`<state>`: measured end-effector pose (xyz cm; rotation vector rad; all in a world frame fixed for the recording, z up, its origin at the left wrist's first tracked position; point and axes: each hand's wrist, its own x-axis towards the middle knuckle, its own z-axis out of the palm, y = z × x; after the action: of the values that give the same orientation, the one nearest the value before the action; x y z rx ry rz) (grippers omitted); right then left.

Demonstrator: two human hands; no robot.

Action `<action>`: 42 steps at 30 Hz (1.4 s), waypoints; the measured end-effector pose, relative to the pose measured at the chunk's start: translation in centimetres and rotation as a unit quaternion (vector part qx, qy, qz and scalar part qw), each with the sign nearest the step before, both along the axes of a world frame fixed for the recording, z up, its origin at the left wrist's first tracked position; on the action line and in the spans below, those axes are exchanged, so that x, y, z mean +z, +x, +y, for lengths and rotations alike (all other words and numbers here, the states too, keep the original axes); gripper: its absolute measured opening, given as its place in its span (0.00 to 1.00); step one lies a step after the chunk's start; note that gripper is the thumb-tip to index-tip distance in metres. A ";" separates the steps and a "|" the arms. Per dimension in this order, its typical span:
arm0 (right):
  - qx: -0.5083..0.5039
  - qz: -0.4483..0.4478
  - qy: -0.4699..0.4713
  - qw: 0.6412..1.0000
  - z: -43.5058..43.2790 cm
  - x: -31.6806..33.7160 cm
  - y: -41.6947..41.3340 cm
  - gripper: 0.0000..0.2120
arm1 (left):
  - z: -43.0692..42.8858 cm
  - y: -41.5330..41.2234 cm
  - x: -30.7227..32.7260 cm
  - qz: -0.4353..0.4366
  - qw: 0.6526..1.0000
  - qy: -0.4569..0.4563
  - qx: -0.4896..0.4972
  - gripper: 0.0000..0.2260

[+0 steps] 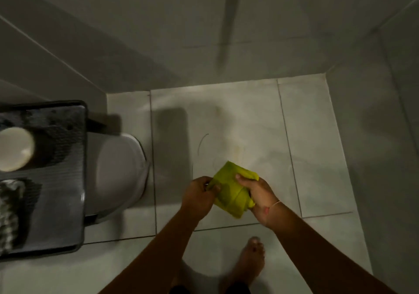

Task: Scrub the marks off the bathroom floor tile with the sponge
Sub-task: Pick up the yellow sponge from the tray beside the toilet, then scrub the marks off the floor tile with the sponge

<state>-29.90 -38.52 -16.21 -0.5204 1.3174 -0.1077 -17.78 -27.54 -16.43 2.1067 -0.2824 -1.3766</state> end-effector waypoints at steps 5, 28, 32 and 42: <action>0.001 0.081 -0.127 0.989 0.2 -9.8 -0.9 0.14 | 0.6 -0.3 -11.2 -0.082 0.985 0.042 -0.147 0.18; 0.491 0.306 -0.531 0.620 -3.8 -29.2 -1.3 0.38 | 0.4 14.7 -31.6 -0.466 0.816 0.034 -0.341 0.30; 0.496 0.339 -0.510 0.615 -6.7 -28.4 -7.4 0.39 | 0.5 14.7 -31.5 -0.468 0.817 0.031 -0.335 0.30; 0.539 0.307 -0.525 0.583 -7.7 -28.6 -5.7 0.41 | -0.6 15.2 -32.4 -0.482 0.818 -0.008 -0.315 0.29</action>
<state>-35.57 -46.27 -44.79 -2.5130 1.2313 0.3863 -2.57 -28.13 -48.83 2.6487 -1.4912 -0.4147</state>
